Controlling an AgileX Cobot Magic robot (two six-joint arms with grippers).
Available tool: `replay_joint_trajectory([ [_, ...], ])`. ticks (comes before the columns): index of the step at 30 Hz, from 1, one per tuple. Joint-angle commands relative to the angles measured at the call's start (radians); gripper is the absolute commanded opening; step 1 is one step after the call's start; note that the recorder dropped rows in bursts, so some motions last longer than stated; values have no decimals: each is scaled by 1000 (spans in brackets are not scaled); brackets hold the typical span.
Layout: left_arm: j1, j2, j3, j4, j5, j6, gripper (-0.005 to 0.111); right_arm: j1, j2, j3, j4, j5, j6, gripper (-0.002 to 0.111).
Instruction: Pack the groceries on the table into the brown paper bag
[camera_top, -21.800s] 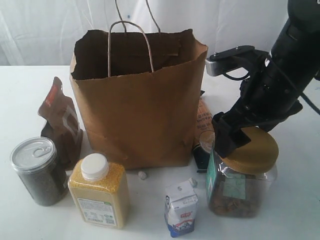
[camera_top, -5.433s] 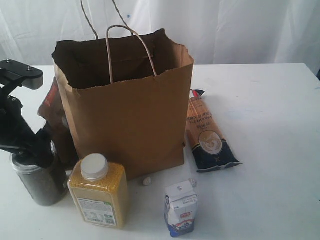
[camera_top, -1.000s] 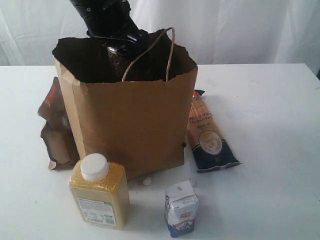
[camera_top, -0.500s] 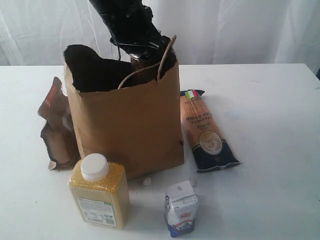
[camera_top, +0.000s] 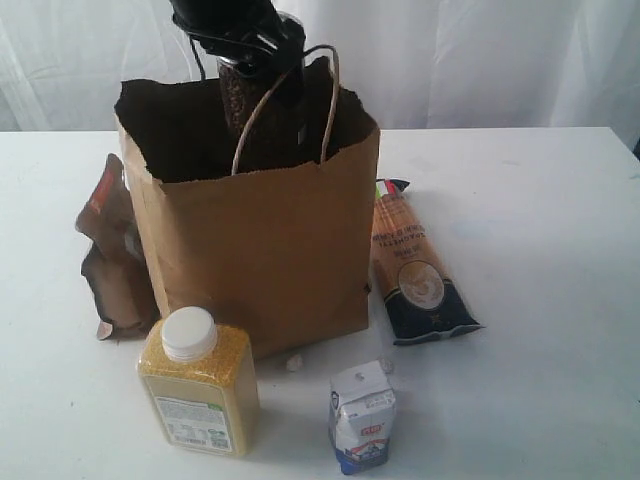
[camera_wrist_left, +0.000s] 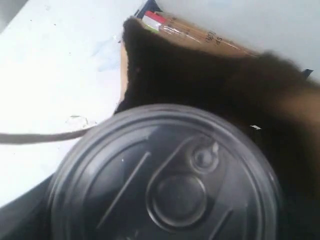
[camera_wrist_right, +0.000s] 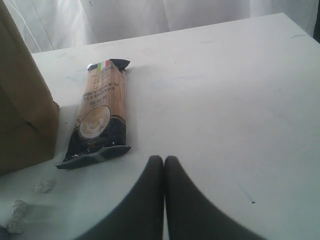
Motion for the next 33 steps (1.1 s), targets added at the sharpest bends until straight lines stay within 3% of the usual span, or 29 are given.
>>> replay_joint_trajectory([
  [1, -4, -50, -3, -4, 90, -1, 0, -7, -7, 1, 0, -12, -1, 0],
  [9, -4, -90, -3, 89, 90, -16, 0, -7, -7, 1, 0, -12, -1, 0],
  [25, 7, -151, 7, 110, 90, -16, 0, -7, -7, 1, 0, -12, -1, 0],
  [33, 11, -159, 129, -55, 90, 59, 0, -7, -7, 1, 0, -12, -1, 0],
])
